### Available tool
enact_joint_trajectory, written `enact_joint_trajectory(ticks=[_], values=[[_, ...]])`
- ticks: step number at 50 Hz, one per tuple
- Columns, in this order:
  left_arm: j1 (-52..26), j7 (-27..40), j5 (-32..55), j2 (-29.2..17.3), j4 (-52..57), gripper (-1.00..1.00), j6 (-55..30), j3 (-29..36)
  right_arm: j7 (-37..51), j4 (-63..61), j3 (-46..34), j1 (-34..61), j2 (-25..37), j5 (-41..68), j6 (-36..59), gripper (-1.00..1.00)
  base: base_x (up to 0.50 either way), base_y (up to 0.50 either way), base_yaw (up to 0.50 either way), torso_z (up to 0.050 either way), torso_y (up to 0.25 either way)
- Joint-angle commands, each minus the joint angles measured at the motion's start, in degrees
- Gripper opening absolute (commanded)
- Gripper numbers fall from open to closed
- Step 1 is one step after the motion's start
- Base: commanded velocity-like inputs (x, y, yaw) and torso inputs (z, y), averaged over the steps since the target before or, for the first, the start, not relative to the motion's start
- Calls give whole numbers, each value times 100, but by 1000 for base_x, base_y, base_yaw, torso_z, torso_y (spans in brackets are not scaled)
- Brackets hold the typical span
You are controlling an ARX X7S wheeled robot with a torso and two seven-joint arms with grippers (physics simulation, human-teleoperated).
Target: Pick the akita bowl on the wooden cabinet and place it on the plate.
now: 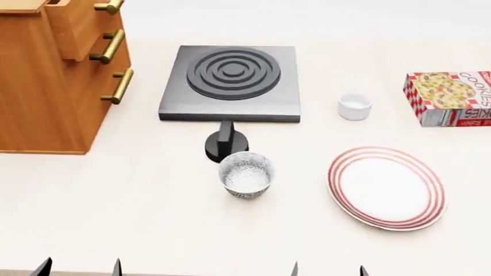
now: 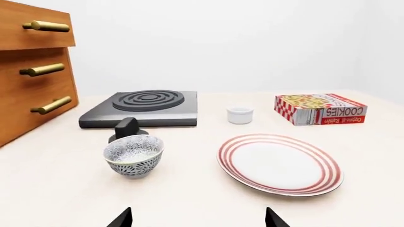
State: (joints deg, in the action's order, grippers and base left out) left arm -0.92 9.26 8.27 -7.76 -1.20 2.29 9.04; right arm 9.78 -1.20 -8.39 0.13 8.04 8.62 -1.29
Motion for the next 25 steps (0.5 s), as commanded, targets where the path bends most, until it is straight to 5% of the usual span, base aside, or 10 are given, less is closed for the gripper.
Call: enact_joint_trajectory(ticks=[1, 25], values=[[-21, 80, 43, -36, -15, 100, -26, 32, 93, -14, -54, 0, 31, 0, 4, 100, 0, 500, 0, 0, 0], [-43, 161, 133, -116, -45, 100, -9, 120, 179, 23, -149, 29, 102, 82, -20, 100, 0, 500, 0, 0, 0]])
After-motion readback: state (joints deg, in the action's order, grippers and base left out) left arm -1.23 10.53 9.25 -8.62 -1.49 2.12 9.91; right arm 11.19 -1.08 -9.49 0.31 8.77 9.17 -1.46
